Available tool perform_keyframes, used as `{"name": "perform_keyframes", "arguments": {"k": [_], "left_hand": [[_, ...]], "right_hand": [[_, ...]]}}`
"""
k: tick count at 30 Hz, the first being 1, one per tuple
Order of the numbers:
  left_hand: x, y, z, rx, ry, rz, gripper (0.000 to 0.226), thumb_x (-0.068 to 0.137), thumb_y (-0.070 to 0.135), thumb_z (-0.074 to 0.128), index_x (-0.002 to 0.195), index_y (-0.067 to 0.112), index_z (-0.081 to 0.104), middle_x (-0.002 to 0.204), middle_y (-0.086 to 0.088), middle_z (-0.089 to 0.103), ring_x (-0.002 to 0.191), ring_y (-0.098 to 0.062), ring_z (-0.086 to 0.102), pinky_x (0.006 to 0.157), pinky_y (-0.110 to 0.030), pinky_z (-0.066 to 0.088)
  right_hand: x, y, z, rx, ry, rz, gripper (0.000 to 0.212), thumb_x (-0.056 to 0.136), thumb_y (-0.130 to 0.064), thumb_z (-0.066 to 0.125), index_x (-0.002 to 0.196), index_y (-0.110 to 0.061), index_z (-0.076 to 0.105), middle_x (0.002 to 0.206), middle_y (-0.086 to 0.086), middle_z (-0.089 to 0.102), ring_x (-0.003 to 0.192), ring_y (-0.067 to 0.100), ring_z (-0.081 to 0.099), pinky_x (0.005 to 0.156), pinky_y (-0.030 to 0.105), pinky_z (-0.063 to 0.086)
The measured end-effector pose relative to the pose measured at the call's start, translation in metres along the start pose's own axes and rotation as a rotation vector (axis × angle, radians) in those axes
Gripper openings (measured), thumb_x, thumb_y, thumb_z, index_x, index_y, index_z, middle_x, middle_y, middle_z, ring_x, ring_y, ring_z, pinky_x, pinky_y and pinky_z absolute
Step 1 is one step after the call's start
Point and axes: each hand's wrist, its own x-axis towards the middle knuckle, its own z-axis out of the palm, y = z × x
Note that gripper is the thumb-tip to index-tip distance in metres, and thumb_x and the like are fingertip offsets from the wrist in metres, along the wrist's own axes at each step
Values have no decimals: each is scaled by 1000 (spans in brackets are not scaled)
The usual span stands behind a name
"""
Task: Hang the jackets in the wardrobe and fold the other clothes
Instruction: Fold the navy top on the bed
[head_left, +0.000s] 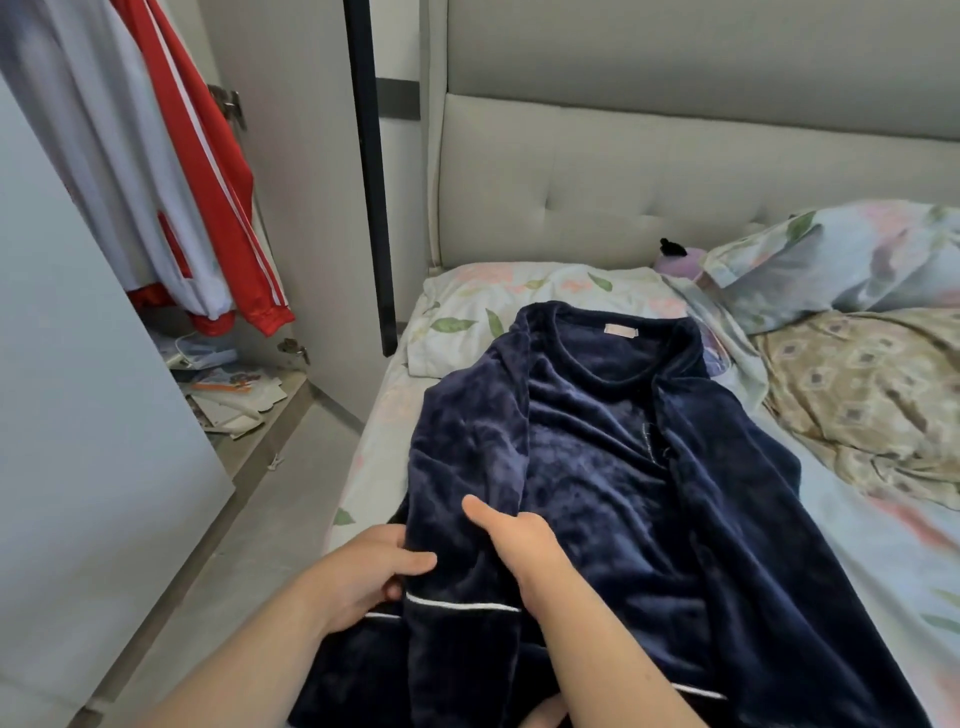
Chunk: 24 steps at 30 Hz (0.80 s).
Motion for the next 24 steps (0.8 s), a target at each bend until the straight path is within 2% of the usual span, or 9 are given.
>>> {"name": "perform_keyframes", "arguments": {"k": [2, 4, 6, 8, 11, 13, 15, 19, 24], "left_hand": [[-2, -1, 4, 2, 83, 18, 22, 95, 6, 59, 110, 14, 73, 107, -6, 75, 94, -22, 73, 77, -31, 55], [-7, 5, 9, -18, 139, 44, 20, 102, 12, 52, 115, 15, 67, 105, -6, 76, 93, -23, 74, 70, -34, 57], [-16, 12, 9, -50, 203, 67, 17, 101, 22, 56, 114, 14, 64, 100, -6, 77, 85, -21, 74, 62, -32, 57], [-26, 16, 4, -81, 183, 66, 22, 95, 27, 65, 112, 13, 66, 103, -6, 76, 89, -21, 74, 69, -34, 58], [-44, 12, -4, 3, 23, 17, 22, 86, 21, 73, 108, 16, 74, 109, -7, 75, 97, -22, 72, 80, -31, 55], [-49, 3, -6, -86, 37, 46, 30, 76, 14, 78, 103, 4, 66, 105, -10, 72, 92, -26, 68, 82, -32, 51], [-53, -7, -10, -199, 100, 90, 38, 68, 17, 77, 97, 6, 54, 90, -11, 65, 80, -23, 62, 79, -34, 49], [-59, -23, -10, -317, 20, 88, 35, 81, 24, 73, 114, 12, 69, 113, -15, 71, 99, -28, 70, 83, -41, 57], [-60, -24, 0, -356, -26, 96, 28, 83, 18, 67, 107, 5, 74, 118, -22, 69, 109, -34, 68, 83, -36, 58]], "right_hand": [[-13, 9, 4, -135, -51, 26, 52, 67, -38, 82, 112, -14, 69, 101, 5, 76, 92, 27, 72, 89, 41, 58], [-18, 11, 7, -196, -60, 36, 45, 71, -19, 75, 115, -11, 66, 109, 11, 72, 99, 33, 68, 91, 47, 57], [-18, 10, 8, -6, -76, 35, 33, 81, -3, 66, 114, -6, 66, 110, 17, 72, 101, 38, 68, 89, 52, 57], [-18, 7, 14, 296, -116, 51, 27, 91, 5, 56, 116, -3, 64, 108, 22, 72, 98, 42, 70, 81, 54, 59], [-23, 9, 26, 369, -157, 179, 23, 97, -2, 52, 117, 2, 63, 108, 24, 71, 102, 43, 69, 80, 51, 59], [-26, 12, 30, 331, -171, 244, 24, 98, -10, 54, 117, 2, 65, 107, 22, 72, 101, 41, 69, 85, 51, 57], [-26, 13, 29, 361, -188, 264, 28, 100, -16, 54, 120, 2, 65, 108, 22, 72, 99, 39, 69, 84, 50, 58], [-30, 11, 25, 500, -306, 336, 39, 103, -28, 51, 123, 4, 63, 114, 24, 70, 105, 37, 68, 81, 46, 58], [-33, 8, 17, 514, -358, 289, 39, 96, -31, 61, 115, 1, 69, 113, 24, 71, 93, 39, 72, 78, 47, 60]]}}
